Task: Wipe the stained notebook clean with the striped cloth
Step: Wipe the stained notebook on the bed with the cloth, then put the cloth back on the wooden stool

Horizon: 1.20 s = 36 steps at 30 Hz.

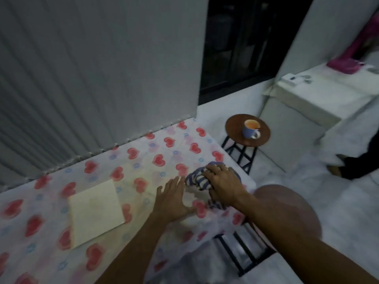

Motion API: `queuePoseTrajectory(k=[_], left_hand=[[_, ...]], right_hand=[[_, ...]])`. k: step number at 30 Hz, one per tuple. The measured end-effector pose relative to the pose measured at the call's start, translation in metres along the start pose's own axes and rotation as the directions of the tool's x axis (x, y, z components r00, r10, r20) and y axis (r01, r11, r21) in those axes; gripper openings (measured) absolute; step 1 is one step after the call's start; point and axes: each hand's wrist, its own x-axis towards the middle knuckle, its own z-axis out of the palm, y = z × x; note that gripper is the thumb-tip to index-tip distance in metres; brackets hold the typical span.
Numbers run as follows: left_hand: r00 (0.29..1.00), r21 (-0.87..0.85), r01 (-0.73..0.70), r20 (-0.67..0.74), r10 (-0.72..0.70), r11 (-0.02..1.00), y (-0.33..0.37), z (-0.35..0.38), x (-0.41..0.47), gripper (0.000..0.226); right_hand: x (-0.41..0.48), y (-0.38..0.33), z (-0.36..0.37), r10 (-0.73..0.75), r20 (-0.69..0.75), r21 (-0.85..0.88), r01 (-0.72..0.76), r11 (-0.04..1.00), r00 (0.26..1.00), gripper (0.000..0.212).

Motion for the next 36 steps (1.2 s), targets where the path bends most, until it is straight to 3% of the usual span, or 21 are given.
queuePoseTrajectory(k=[5, 12, 18, 21, 24, 30, 33, 36], left_hand=[[0.987, -0.070, -0.146, 0.055, 0.150, 0.987, 0.106, 0.024, 0.037, 0.123], [0.924, 0.016, -0.376, 0.076, 0.374, 0.926, 0.219, 0.089, 0.054, 0.116], [0.906, 0.019, -0.405, 0.145, 0.399, 0.914, 0.256, 0.144, 0.058, 0.105], [0.916, 0.059, -0.383, 0.154, 0.370, 0.922, 0.256, 0.164, 0.058, 0.104], [0.917, 0.073, -0.355, 0.221, 0.332, 0.932, 0.253, 0.178, 0.061, 0.101], [0.922, 0.085, -0.335, 0.233, 0.308, 0.938, 0.249, 0.184, 0.060, 0.099], [0.935, 0.077, -0.322, 0.185, 0.304, 0.944, 0.247, 0.177, 0.060, 0.100], [0.953, 0.034, -0.287, 0.108, 0.282, 0.957, 0.243, 0.158, 0.056, 0.095]], right_hand=[[-0.072, 0.092, -0.002, 0.212, -0.027, 0.100, -0.208, 0.973, 0.977, 0.064], [-0.161, 0.177, 0.048, 0.470, 0.034, 0.175, -0.468, 0.866, 0.882, 0.060], [-0.181, 0.196, 0.129, 0.600, 0.131, 0.246, -0.612, 0.752, 0.789, 0.061], [-0.181, 0.188, 0.165, 0.675, 0.209, 0.289, -0.704, 0.649, 0.708, 0.070], [-0.188, 0.179, 0.198, 0.630, 0.339, 0.215, -0.710, 0.671, 0.698, 0.074], [-0.190, 0.184, 0.205, 0.609, 0.362, 0.212, -0.698, 0.684, 0.706, 0.076], [-0.179, 0.185, 0.187, 0.630, 0.323, 0.188, -0.700, 0.689, 0.706, 0.072], [-0.158, 0.179, 0.162, 0.603, 0.209, 0.210, -0.638, 0.741, 0.770, 0.066]])
